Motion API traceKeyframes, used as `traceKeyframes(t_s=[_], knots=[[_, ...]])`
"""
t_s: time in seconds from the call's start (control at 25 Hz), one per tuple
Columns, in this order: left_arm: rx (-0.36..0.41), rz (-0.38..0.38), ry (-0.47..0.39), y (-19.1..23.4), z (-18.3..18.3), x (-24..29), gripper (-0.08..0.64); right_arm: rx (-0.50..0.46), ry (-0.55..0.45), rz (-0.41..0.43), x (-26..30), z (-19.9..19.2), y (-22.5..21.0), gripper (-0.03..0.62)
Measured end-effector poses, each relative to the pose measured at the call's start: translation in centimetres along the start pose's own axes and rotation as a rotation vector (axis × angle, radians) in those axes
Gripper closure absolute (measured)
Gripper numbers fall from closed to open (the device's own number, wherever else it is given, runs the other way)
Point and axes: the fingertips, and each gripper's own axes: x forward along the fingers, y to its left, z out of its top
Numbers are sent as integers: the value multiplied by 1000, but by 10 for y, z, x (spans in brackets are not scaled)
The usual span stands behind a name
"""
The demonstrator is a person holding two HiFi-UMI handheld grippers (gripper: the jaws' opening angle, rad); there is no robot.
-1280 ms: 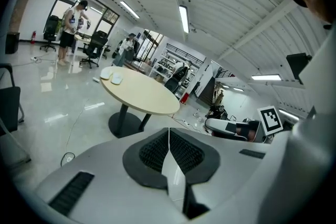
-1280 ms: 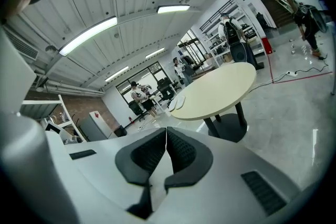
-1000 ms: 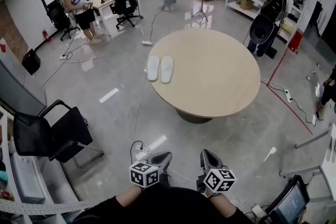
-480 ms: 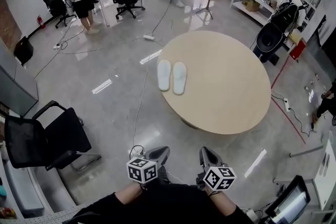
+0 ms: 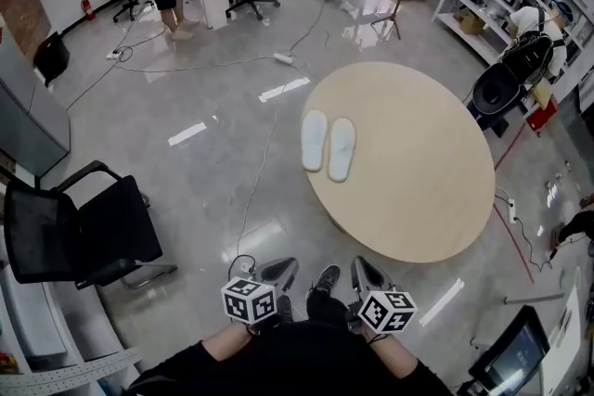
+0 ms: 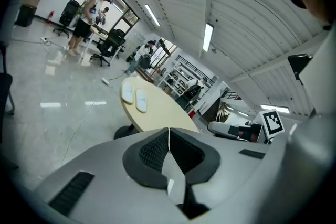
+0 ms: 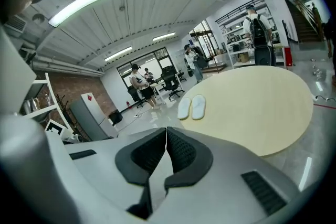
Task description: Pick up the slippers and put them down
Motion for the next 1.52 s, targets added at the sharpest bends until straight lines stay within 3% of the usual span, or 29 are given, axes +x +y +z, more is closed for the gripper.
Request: traceKeyframes(t_s=[0.2,0.36,0.64,0.96,1.2,1.36,1.52], knots=[[-5,121,-57,43,42,11,535,-12,10,97,62,26,5,577],[20,176,-96,50,78,43,535,-3,-7,139,96,61,-17,577],[129,138,-44,24,125,140,535,21,-23,151,143,125,-80,577],[110,169,15,16,144,211,535,90,24,157,176,154,-141,577],[90,167,71,26,143,239,535,116,69,143,196,148,-159,577],[54,133,123,50,152,266,535,137,84,84,219,149,-172,577],[80,28,184,69,178,306,535,180,38,-35,244,167,-193,577]])
